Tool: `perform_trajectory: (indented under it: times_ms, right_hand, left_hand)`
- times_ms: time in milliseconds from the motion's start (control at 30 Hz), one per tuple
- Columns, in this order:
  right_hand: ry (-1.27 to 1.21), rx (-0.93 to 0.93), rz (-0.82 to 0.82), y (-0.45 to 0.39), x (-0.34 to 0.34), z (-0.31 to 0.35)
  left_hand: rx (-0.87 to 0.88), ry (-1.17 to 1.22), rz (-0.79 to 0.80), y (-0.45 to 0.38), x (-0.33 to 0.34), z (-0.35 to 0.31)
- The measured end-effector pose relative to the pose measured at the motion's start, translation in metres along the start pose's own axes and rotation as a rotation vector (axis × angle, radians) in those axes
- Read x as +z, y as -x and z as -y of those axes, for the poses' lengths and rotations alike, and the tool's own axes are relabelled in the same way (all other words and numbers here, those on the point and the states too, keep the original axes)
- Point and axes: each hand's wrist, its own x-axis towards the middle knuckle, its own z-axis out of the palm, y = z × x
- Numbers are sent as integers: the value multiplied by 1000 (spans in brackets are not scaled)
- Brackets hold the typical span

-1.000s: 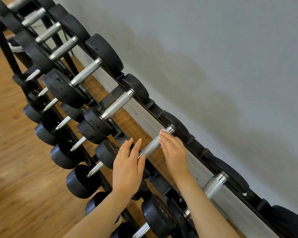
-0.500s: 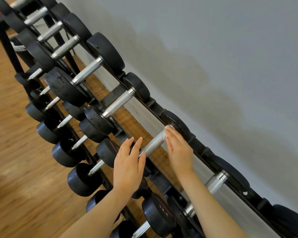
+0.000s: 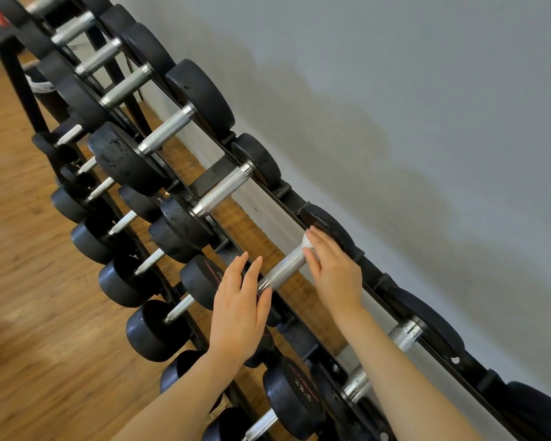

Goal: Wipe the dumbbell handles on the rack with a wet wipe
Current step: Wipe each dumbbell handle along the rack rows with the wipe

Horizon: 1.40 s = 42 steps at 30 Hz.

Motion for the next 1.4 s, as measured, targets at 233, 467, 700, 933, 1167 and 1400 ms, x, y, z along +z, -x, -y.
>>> perform_trajectory:
  times_ms: [233, 467, 700, 933, 1167, 1400]
  right_hand:
    - [-42, -87, 76, 0, 3, 7]
    - [-17, -149, 159, 2, 7, 14]
    - [-20, -51, 100, -4, 4, 11]
    - [69, -210, 101, 4, 9, 8]
    - [-30, -166, 99, 13, 14, 18]
    - [-66, -114, 64, 19, 20, 25]
  left_hand:
    - [27, -62, 10, 11, 2, 12]
    - [33, -72, 2, 11, 3, 13]
    - [34, -59, 2, 11, 3, 12]
    - [36, -64, 3, 12, 3, 13]
    - [48, -59, -5, 12, 2, 13]
    - [53, -64, -9, 12, 2, 13]
